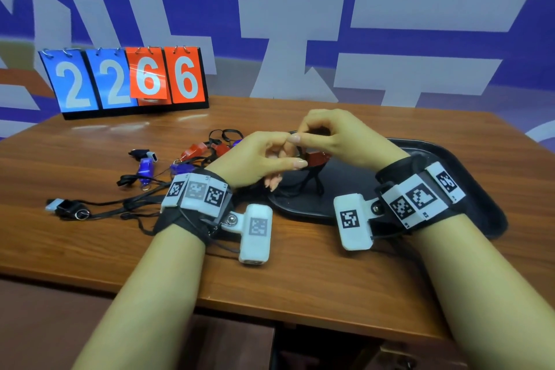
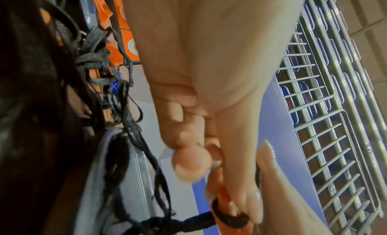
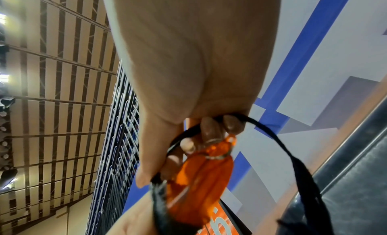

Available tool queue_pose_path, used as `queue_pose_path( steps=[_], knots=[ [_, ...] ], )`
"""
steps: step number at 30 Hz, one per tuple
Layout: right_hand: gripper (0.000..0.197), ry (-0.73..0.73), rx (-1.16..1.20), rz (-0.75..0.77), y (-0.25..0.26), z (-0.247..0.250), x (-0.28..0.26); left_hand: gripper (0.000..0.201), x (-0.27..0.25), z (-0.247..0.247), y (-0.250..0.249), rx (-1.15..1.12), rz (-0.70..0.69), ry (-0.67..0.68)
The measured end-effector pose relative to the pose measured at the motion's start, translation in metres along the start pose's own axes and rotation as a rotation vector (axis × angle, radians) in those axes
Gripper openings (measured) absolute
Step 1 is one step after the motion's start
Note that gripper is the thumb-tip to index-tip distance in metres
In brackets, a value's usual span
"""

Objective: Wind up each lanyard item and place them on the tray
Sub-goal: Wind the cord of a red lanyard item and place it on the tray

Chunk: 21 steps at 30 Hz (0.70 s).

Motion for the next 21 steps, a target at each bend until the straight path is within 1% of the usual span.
queue_pose_path(
  steps=[2,5,7,9,11,12,14,15,17,21],
  knots=[
    [0.028,-0.015,0.033,-0.035,-0.005,0.004,0.0,0.014,-0.002,-0.002,-0.004,-0.033,-0.001,0.016],
    [0.031,0.01,0.143,-0.122,-0.011,0.003,-0.004,0.014,-0.003,0.001,-0.01,-0.078,-0.013,0.0],
    [0.03,0.017,0.297,-0.193,-0.015,-0.001,-0.005,0.014,-0.005,0.004,-0.013,-0.113,-0.022,-0.007],
    [0.03,0.053,0.488,-0.263,-0.017,-0.009,-0.007,0.014,-0.005,0.007,-0.013,-0.17,-0.018,-0.026],
    [0.032,0.103,0.597,-0.296,-0.015,-0.019,-0.009,0.014,-0.004,0.013,-0.012,-0.272,-0.008,-0.073],
    [0.037,0.115,0.624,-0.301,-0.014,-0.023,-0.009,0.016,-0.003,0.016,-0.01,-0.329,-0.004,-0.106],
    [0.047,0.097,0.593,-0.295,-0.011,-0.028,-0.009,0.018,0.001,0.024,-0.008,-0.427,-0.002,-0.186],
    [0.045,0.07,0.534,-0.285,-0.011,-0.027,-0.007,0.018,0.002,0.028,-0.006,-0.453,-0.001,-0.227],
    [0.035,0.023,0.389,-0.264,-0.013,-0.023,-0.004,0.018,0.004,0.032,-0.004,-0.467,0.005,-0.281],
    [0.036,0.018,0.217,-0.223,-0.012,-0.015,-0.005,0.016,0.007,0.038,0.008,-0.38,0.028,-0.33]
  ],
)
Point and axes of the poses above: each hand's wrist, its own x-axis towards the middle knuckle, its own z-axis out of the back of the hand, y = z × x, the point moved 10 cm from there along x, towards the middle knuckle, and after that the axes turned 11 degrees about -y, right-handed, at the moved point
